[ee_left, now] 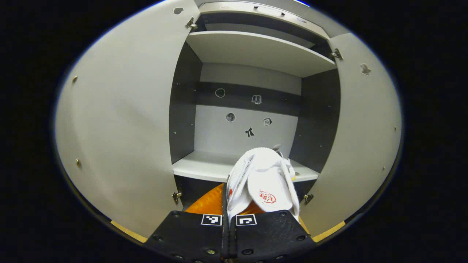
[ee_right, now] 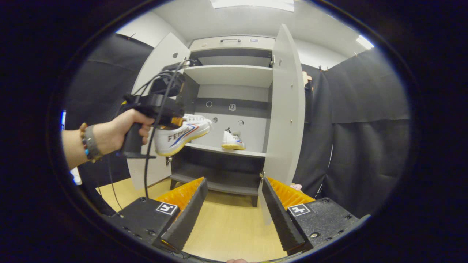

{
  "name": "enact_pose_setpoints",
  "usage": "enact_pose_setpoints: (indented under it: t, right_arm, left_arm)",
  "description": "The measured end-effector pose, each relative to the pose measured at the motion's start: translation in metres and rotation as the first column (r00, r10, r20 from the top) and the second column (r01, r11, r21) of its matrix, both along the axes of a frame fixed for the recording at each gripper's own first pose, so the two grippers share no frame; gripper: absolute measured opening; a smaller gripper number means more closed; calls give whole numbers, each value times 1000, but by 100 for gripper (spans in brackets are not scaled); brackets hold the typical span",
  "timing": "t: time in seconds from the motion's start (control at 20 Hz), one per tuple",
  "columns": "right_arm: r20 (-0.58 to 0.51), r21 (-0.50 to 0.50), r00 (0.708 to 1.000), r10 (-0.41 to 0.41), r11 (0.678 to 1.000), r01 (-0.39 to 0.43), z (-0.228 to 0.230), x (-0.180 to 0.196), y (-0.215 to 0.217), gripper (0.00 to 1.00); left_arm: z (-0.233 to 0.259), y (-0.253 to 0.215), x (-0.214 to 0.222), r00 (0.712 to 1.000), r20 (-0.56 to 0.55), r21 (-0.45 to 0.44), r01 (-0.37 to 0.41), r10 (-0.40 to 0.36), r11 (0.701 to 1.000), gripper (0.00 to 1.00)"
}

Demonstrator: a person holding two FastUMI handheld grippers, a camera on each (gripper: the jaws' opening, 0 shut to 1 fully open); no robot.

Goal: Grab one shoe with the right hand and put it into the shoe cabinet, grab the other shoe with the left hand and put it into the shoe cabinet; then close the right door with the right hand and the left door with the left hand.

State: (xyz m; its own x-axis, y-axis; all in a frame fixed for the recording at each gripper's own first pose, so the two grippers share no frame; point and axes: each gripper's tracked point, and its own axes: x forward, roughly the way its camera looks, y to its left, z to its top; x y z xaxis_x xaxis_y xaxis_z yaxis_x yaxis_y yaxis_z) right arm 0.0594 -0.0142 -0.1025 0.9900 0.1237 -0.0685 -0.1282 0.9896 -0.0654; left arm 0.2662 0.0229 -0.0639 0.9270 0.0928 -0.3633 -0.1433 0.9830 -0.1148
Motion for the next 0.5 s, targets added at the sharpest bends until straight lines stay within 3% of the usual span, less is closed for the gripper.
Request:
enact_pose_setpoints:
  t: [0.25, 0.5]
  right_arm:
    - [-1, 6, 1000, 5, 1000, -5, 0, -4, 1, 97]
    - [-11, -9, 1000, -26, 1000, 25, -5, -1, -9, 95]
  left_arm:
    - [-17, 18, 91, 991, -102, 13, -85, 86, 996, 0]
    - [-52, 30, 141, 971, -205, 55, -111, 120, 992, 0]
